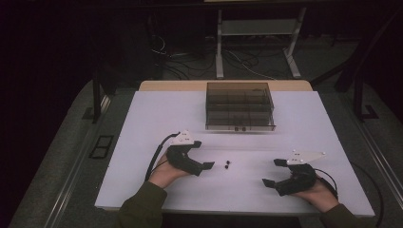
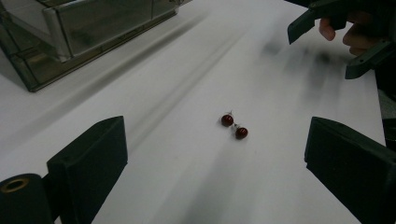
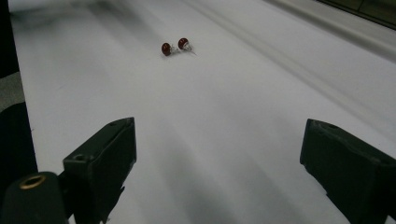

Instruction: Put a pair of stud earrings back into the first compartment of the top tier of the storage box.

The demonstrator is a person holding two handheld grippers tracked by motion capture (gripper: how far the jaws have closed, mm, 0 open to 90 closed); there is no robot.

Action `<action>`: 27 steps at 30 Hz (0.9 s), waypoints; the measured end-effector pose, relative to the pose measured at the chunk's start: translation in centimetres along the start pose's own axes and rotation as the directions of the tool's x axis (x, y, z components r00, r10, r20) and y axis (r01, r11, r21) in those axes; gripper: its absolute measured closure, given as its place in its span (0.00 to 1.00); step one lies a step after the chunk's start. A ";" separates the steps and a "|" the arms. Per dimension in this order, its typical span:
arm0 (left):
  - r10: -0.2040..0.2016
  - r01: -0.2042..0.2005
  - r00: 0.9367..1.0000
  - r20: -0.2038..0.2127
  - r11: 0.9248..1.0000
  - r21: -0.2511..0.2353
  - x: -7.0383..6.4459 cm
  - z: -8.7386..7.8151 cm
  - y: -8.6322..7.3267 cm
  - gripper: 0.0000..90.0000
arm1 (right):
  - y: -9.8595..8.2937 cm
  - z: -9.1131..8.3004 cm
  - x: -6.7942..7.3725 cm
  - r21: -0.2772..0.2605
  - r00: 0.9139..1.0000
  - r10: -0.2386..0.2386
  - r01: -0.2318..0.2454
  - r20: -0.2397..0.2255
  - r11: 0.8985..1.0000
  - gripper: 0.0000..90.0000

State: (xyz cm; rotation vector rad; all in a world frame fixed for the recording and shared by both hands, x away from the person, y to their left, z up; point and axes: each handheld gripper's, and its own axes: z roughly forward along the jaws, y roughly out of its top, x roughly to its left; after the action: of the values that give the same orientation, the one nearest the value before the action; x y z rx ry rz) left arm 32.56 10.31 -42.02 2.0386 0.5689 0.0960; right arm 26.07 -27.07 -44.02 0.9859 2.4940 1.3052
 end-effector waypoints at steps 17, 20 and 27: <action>0.022 -0.022 0.999 0.041 1.000 0.008 -0.2 2.6 1.3 0.14 | 0.0 0.0 -0.1 0.002 1.000 0.004 -0.004 0.001 1.000 0.11; 0.025 -0.026 0.999 0.045 1.000 0.011 -0.2 3.0 1.5 0.15 | 0.0 0.0 0.0 0.002 1.000 0.004 -0.004 0.001 1.000 0.11; 0.033 -0.034 0.998 0.056 0.999 0.011 -0.1 3.9 2.0 0.20 | -0.1 0.0 -0.1 0.003 1.000 0.005 -0.005 0.002 1.000 0.11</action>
State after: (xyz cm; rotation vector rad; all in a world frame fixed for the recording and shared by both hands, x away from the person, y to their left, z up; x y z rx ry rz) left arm 34.36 6.32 -42.36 2.0562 0.5012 0.0555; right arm 26.11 -27.11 -44.09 0.9942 2.4943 1.3017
